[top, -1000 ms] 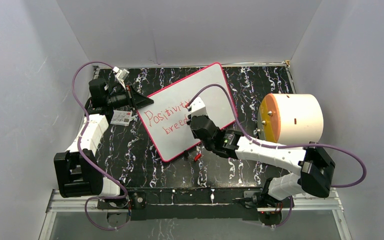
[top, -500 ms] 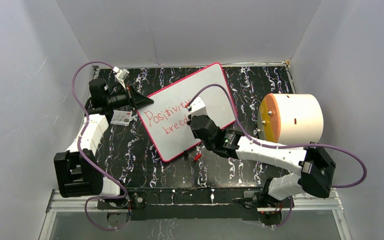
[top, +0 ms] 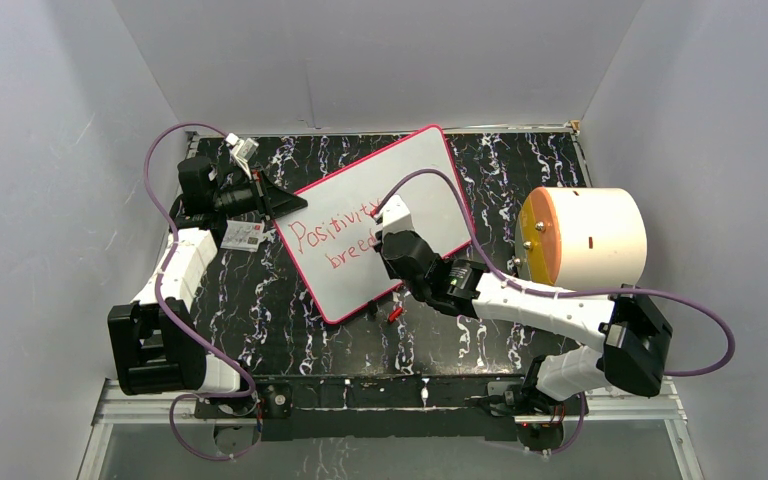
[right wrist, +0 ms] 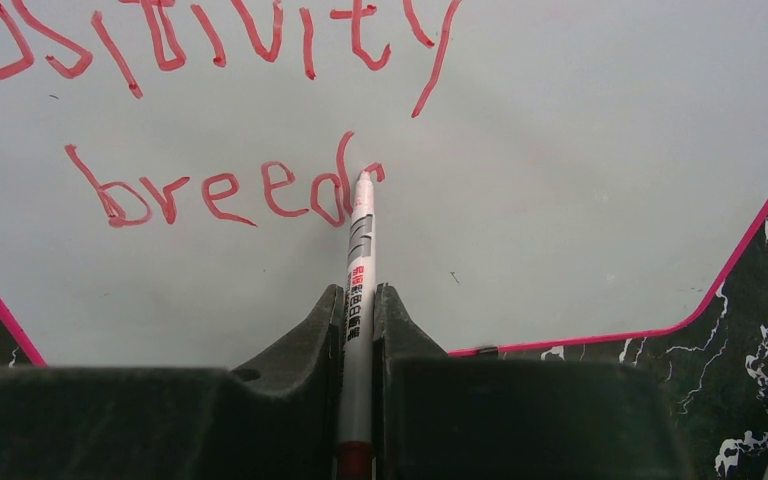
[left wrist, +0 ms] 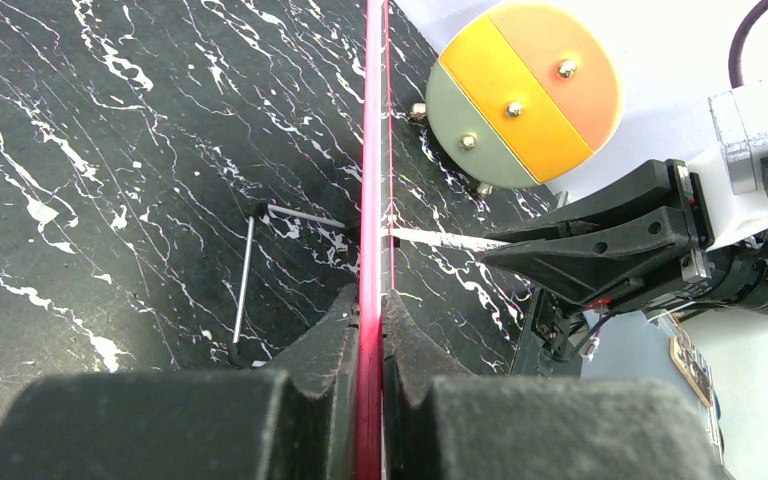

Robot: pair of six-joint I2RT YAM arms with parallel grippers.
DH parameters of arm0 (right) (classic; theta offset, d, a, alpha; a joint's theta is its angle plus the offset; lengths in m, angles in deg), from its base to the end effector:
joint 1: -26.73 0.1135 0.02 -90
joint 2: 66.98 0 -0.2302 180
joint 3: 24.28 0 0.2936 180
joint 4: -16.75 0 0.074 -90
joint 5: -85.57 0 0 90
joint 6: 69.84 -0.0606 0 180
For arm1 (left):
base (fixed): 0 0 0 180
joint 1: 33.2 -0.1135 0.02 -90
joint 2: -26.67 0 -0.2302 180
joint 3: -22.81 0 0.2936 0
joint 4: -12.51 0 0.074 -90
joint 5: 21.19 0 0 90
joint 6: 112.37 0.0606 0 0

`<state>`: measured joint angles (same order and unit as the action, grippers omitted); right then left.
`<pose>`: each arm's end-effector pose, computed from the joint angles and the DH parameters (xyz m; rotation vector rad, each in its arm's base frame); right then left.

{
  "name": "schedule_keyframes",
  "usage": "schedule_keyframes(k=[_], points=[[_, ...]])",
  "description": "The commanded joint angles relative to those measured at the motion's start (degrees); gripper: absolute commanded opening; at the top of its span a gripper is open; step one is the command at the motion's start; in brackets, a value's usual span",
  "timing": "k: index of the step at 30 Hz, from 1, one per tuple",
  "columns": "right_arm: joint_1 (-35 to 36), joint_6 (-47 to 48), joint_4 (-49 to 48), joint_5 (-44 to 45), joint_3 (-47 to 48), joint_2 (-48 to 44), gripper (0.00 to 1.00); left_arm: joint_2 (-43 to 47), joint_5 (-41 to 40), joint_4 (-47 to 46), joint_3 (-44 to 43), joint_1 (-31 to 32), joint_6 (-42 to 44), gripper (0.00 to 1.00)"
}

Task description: Write a sentence on the whiteboard

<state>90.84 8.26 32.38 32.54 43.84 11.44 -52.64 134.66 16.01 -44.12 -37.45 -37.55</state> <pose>0.1955 0.3194 0.2330 -0.4775 1.8747 0.2307 0.3622 -0.0285 0.2497 0.5160 1.7594 -1.1802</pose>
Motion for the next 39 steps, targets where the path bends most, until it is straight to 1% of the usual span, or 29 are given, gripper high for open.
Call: schedule_keyframes(k=[1,6,14,18,30,32,36,39], points=[[-0.27,-0.92,1.37,-1.63,-0.89,-1.17,0.00,-2.43,-6.57,4.43,1.35,1.05,5.29,0.00],[-0.27,-1.50,3.00,-1.08,-1.35,-1.54,0.00,-2.52,-6.65,4.43,1.35,1.12,5.34,0.00],[-0.29,-2.70,4.28,2.92,-2.06,-1.94,0.00,-2.60,-6.78,4.43,1.35,1.12,5.34,0.00],[-0.30,-2.86,4.29,1.78,-2.29,-2.08,0.00,-2.59,-6.81,4.42,1.36,1.10,5.34,0.00],[-0.26,-1.71,2.40,-5.32,-1.44,-2.56,0.00,-2.52,-6.69,4.43,1.36,1.08,5.34,0.00],[-0.28,-1.89,2.29,-4.67,-1.57,-3.35,0.00,-2.52,-6.79,4.43,1.35,1.13,5.34,0.00],[-0.23,-3.98,1.89,-0.43,-3.08,-6.25,0.00,-2.60,-6.87,4.43,1.36,1.09,5.25,0.00],[-0.23,-3.88,1.52,-0.94,-3.77,-8.17,0.00,-2.61,-6.93,4.48,1.27,1.10,5.28,0.00]])
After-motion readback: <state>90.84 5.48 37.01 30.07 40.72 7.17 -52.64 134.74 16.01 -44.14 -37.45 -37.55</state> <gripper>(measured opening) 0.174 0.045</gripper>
